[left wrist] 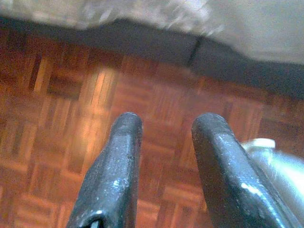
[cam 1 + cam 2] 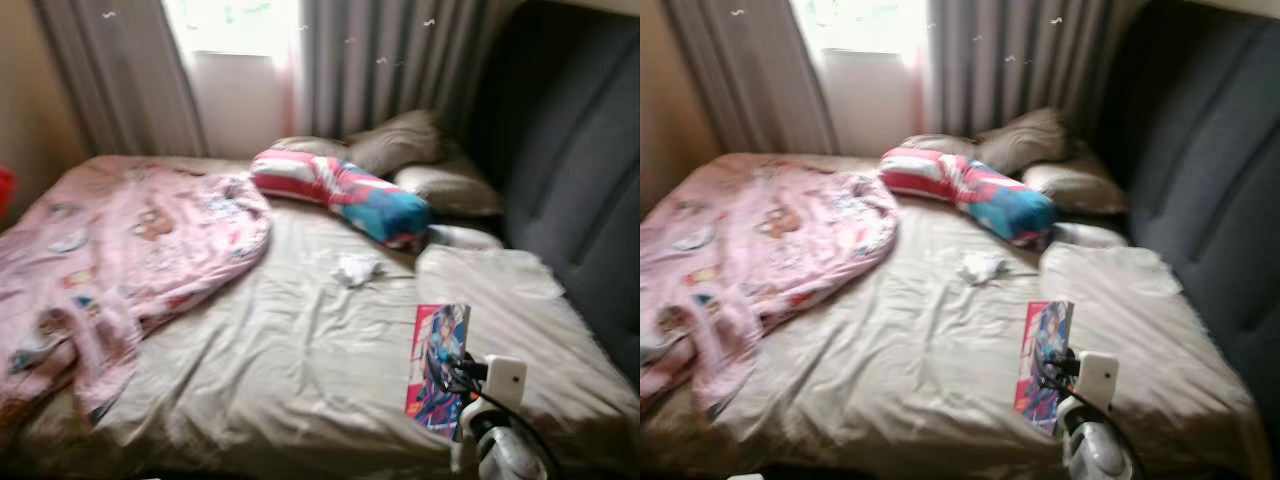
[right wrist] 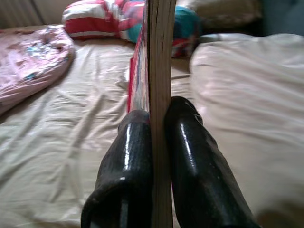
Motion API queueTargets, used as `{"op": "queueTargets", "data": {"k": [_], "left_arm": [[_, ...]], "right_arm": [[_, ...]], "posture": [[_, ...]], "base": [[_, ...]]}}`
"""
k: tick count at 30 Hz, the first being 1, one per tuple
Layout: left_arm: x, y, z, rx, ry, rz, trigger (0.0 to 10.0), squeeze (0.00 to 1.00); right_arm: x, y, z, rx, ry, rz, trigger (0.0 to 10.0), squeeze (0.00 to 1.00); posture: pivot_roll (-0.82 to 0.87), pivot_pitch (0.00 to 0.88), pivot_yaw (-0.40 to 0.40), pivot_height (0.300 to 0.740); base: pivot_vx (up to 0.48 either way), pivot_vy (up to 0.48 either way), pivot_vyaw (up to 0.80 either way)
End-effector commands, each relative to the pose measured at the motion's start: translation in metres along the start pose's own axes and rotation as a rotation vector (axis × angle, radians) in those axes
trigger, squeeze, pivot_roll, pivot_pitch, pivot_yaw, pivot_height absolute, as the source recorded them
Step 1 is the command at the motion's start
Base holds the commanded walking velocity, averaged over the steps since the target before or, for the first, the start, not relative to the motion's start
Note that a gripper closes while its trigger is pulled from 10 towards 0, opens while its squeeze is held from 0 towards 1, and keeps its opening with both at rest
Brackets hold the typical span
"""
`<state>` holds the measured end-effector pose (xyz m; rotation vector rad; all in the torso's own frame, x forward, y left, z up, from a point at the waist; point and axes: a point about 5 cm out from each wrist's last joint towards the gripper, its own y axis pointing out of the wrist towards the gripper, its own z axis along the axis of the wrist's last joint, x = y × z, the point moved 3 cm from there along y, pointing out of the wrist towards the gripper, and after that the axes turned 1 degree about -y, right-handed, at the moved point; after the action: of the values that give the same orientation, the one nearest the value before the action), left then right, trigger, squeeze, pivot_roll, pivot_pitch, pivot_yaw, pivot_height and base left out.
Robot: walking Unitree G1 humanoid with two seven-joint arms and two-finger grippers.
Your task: Clean up the room
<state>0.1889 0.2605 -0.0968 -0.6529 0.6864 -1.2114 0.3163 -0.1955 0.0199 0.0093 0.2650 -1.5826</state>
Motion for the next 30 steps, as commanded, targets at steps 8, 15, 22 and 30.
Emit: {"op": "queueTargets", "data": {"k": [8,15,22,30], "left_arm": [[0.013,0.0,-0.003,-0.012,0.017,-0.019,10.0,0.0],[0.012,-0.001,-0.007,-0.019,0.018,-0.023,10.0,0.0],[0.002,-0.003,-0.013,-0.035,0.03,-0.016,10.0,0.0],[-0.004,-0.004,-0.017,-0.048,0.034,-0.012,10.0,0.0]], "right_arm": [[-0.005,0.005,0.01,0.043,0.014,0.01,10.0,0.0],[-0.005,0.006,0.01,0.042,0.016,0.005,10.0,0.0],[0.001,0.006,0.011,0.043,0.026,-0.044,10.0,0.0],[0.004,0.007,0.01,0.028,0.042,-0.061,10.0,0.0]], "posture": [[-0.03,0.0,-0.019,0.74],[-0.03,0.0,-0.017,0.74],[-0.03,0.0,-0.013,0.74],[-0.03,0.0,-0.01,0.74]], "base": [[0.0,0.0,0.0],[0.0,0.0,0.0],[0.0,0.0,0.0],[0.095,0.0,-0.29]]}}
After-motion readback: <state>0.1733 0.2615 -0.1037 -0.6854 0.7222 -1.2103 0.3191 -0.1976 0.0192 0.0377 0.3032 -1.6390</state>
